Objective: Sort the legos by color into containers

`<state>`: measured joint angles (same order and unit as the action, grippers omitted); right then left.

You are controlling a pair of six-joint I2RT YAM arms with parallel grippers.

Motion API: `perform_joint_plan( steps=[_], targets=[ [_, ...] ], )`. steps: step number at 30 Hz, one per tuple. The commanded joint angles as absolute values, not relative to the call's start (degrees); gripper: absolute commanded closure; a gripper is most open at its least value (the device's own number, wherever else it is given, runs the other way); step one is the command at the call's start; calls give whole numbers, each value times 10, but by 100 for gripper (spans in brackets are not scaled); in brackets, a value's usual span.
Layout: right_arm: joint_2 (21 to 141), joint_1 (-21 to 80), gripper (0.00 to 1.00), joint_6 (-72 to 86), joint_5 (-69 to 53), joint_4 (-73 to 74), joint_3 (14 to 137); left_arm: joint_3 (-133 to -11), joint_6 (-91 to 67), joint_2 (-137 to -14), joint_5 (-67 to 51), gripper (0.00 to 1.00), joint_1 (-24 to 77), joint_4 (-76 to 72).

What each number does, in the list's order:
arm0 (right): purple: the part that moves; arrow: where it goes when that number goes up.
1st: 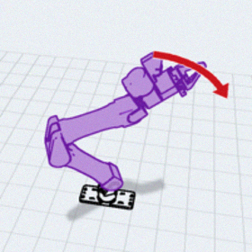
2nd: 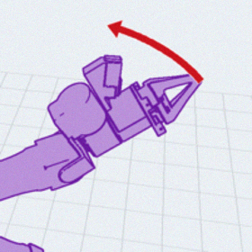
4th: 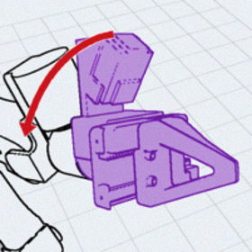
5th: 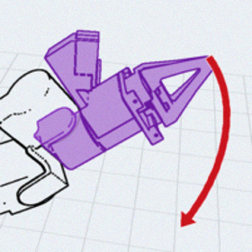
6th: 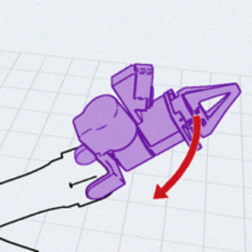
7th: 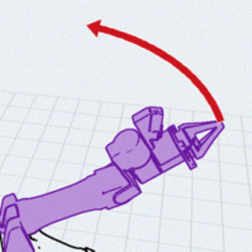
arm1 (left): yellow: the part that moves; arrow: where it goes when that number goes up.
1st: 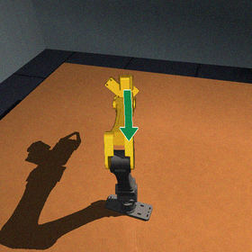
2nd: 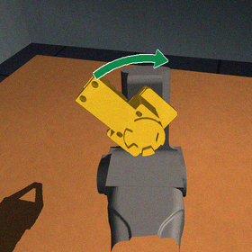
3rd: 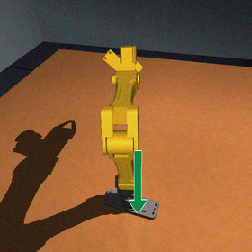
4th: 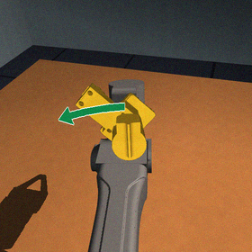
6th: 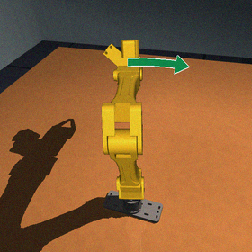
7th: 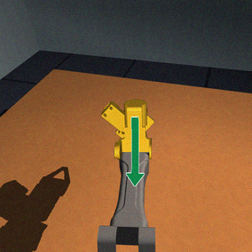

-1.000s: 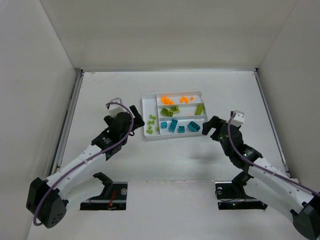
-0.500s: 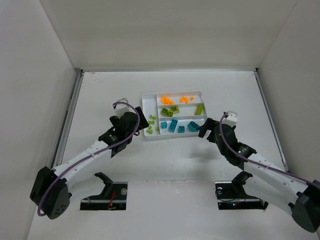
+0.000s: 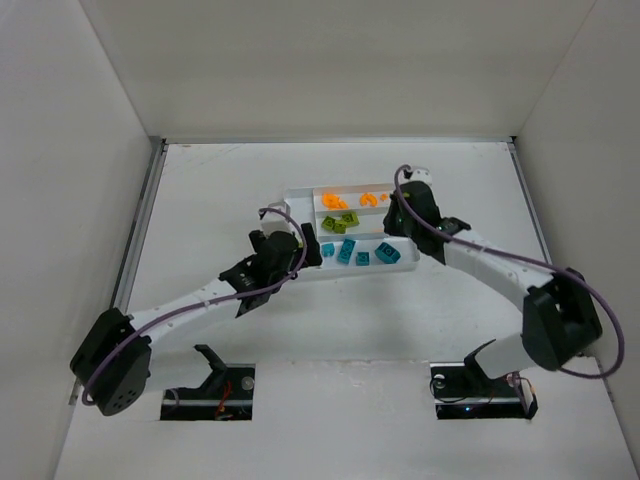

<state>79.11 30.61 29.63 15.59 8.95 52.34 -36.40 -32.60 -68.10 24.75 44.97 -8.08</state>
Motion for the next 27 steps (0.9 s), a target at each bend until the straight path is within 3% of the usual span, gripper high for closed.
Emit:
perform_joint_plan(
  steps=[1,4,8,10,11,13,16,19,27],
  targets=[
    [874,287,84,248,106,151,624,-339,-315,-641,239,0,451,-137],
    [949,279,83,226,93,207,703,-309,-312,-608,224,1,454,-178],
    [1027,275,81,200,79,285,789,-285,-314,-588,193,36,457,-207],
    [1046,275,76,193,85,313,816,-278,-311,-588,177,40,457,-217],
    [1055,274,67,191,85,322,827,-274,-310,-590,168,40,454,-223],
    [1071,271,39,185,90,344,849,-264,-319,-592,155,39,448,-237],
    [1096,271,23,177,98,368,880,-253,-328,-598,138,35,443,-255],
    [1126,271,21,172,100,394,915,-244,-335,-599,123,35,436,-264],
    [1171,273,32,179,101,416,947,-229,-346,-584,105,34,428,-276]
  ],
)
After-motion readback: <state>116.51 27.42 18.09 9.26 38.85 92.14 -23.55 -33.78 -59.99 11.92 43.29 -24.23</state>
